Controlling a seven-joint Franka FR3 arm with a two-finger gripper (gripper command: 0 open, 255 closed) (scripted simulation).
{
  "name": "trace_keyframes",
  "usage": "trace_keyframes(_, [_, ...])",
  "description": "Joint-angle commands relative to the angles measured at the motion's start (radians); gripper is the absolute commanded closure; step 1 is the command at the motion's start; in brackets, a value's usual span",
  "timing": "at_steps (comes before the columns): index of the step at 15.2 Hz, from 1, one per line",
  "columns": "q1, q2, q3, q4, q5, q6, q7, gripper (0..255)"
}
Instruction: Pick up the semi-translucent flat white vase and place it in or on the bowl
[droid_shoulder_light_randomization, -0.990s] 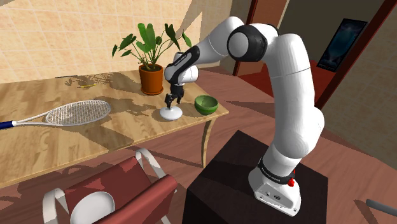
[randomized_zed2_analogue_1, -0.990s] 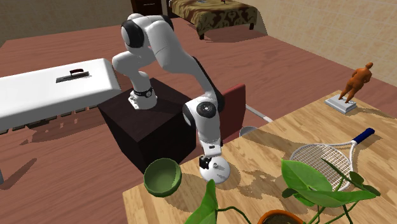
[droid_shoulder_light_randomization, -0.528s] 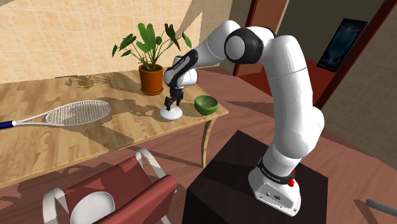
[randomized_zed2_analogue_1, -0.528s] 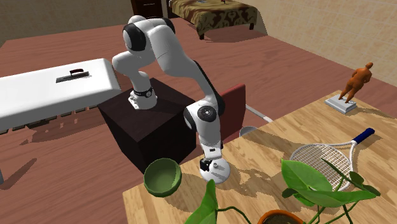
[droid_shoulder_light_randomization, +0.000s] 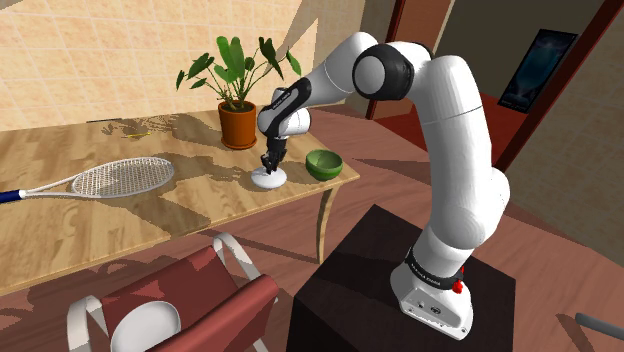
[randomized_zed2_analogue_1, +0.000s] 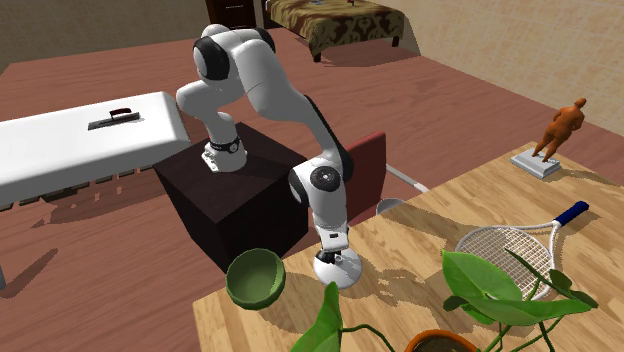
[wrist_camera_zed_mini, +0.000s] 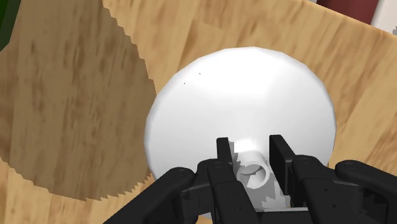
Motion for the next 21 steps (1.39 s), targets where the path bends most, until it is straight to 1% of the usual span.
trace_keyframes(1, [0.000,0.000,0.000,0.000,0.000,0.000,0.000,255])
trace_keyframes(5, [0.000,0.000,0.000,0.000,0.000,0.000,0.000,255])
trace_keyframes(21, [0.011,-0.148,-0.018,0.001,-0.026,-0.147,0.030,255])
